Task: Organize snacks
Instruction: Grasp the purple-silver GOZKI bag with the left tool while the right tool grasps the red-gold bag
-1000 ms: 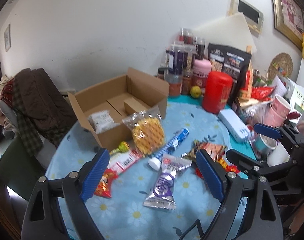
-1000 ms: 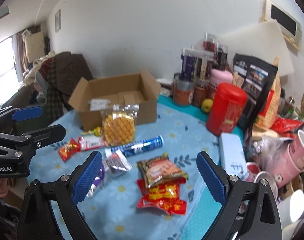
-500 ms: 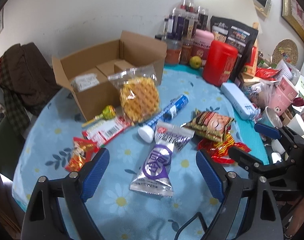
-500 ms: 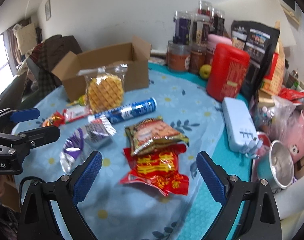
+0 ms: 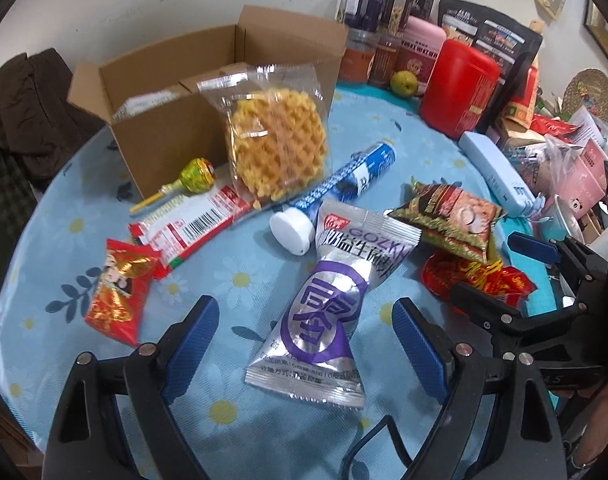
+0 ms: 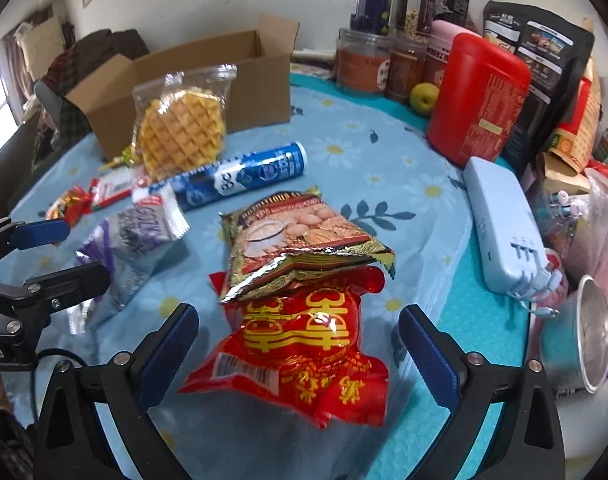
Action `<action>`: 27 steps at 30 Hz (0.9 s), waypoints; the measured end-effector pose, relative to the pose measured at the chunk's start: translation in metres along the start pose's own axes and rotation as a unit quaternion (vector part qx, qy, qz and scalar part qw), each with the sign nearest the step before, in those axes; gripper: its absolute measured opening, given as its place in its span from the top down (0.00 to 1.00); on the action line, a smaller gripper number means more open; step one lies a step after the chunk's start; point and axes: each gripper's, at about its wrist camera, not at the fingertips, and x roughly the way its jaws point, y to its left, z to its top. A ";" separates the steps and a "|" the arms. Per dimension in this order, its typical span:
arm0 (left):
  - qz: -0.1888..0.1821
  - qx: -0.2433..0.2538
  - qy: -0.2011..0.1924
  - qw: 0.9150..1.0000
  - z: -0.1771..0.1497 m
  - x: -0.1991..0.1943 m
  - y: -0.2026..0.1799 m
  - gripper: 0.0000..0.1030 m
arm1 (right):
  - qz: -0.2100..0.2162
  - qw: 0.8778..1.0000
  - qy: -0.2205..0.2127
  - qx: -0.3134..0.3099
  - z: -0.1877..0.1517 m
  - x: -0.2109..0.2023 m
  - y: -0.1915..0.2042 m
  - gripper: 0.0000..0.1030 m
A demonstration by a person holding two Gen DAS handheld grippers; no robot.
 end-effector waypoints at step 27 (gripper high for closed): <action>-0.015 0.010 0.025 1.000 -0.015 0.012 -0.001 0.63 | 0.024 1.000 0.019 -0.003 -0.027 0.001 0.001 0.26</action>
